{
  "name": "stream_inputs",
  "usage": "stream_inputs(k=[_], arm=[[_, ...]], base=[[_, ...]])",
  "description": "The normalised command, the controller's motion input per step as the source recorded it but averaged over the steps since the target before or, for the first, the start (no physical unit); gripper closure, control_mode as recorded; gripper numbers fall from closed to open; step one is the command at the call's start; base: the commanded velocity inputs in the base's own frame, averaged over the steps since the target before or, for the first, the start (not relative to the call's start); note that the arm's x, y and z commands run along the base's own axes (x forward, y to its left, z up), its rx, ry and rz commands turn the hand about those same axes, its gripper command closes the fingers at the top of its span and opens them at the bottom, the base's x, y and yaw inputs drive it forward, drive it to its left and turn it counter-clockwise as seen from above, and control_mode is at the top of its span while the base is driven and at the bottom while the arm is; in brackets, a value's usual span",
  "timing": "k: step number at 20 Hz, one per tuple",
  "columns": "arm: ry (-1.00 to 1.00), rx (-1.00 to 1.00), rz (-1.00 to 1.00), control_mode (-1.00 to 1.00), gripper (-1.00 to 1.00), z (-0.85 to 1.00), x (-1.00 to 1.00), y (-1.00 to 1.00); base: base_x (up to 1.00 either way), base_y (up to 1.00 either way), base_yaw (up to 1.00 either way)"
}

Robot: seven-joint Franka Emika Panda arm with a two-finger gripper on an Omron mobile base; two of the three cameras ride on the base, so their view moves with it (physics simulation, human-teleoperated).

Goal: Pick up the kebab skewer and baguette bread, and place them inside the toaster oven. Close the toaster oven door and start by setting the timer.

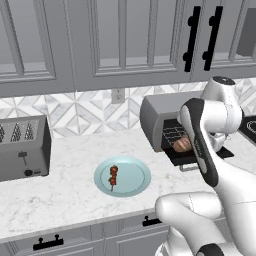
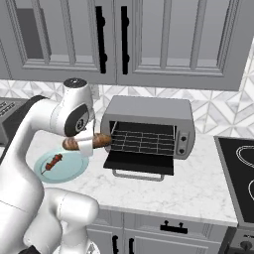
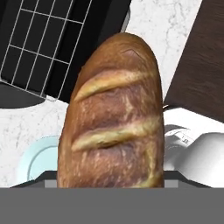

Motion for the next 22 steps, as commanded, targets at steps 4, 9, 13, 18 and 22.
stream_inputs(k=[4,9,13,18,22], arm=[[-0.22,0.09,-0.11,-1.00,1.00,0.23,0.00,-0.68],[-0.22,0.12,-0.03,-1.00,1.00,0.10,0.07,-0.52],[-0.21,0.12,0.00,-1.00,1.00,0.01,0.25,-0.33],[-0.09,0.02,0.00,-1.00,1.00,0.00,0.52,-0.01],[0.00,0.02,-0.03,-1.00,1.00,-0.28,0.50,-0.08]], base=[[0.00,0.00,0.00],[0.00,0.00,0.00],[0.00,0.00,0.00],[0.00,0.00,0.00],[0.00,0.00,0.00]])
